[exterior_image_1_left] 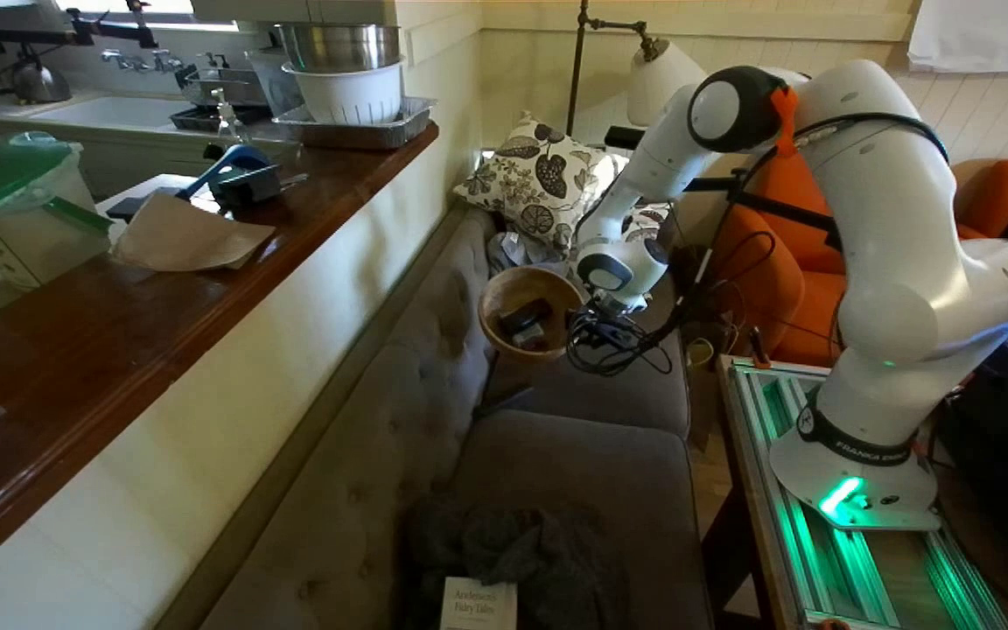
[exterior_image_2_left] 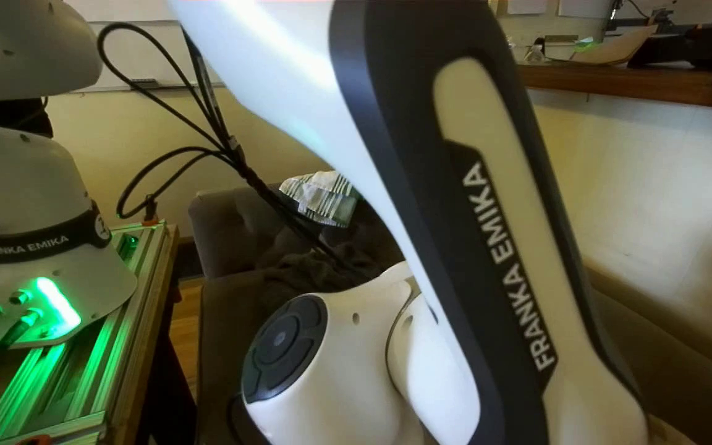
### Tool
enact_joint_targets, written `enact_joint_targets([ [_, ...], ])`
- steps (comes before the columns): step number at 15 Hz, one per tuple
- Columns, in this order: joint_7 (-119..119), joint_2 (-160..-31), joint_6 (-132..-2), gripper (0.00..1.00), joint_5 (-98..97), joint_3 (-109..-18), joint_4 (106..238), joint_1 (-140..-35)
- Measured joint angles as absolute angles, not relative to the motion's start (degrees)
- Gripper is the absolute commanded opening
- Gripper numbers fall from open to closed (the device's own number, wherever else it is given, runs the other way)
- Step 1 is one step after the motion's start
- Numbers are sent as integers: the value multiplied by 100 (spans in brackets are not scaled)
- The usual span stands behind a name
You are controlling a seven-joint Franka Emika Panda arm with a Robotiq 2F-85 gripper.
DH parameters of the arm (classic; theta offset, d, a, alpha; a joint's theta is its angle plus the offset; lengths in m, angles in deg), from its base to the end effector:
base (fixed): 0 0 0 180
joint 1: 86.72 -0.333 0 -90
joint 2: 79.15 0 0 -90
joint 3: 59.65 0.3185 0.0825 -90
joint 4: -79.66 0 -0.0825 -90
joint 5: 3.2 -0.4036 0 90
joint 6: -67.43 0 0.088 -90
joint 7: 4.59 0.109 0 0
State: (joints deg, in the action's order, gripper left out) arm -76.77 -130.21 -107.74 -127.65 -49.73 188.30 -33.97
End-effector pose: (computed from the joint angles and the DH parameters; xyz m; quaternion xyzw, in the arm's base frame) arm 0.3427 -0.3890 -0.0070 -0.6286 0.7441 -0.1978 0.1099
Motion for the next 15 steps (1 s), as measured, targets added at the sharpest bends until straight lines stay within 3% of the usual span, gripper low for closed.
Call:
enact_joint_targets([
  [4,-8492,-13273,-10640,5,-14391,-6489,18499,-4995],
  [8,-7415,-13879,-10385,5,-14251,-7150,18439,-5983],
  [15,-4341,-14798,-9600,5,-12925,-7508,18352,-6278],
])
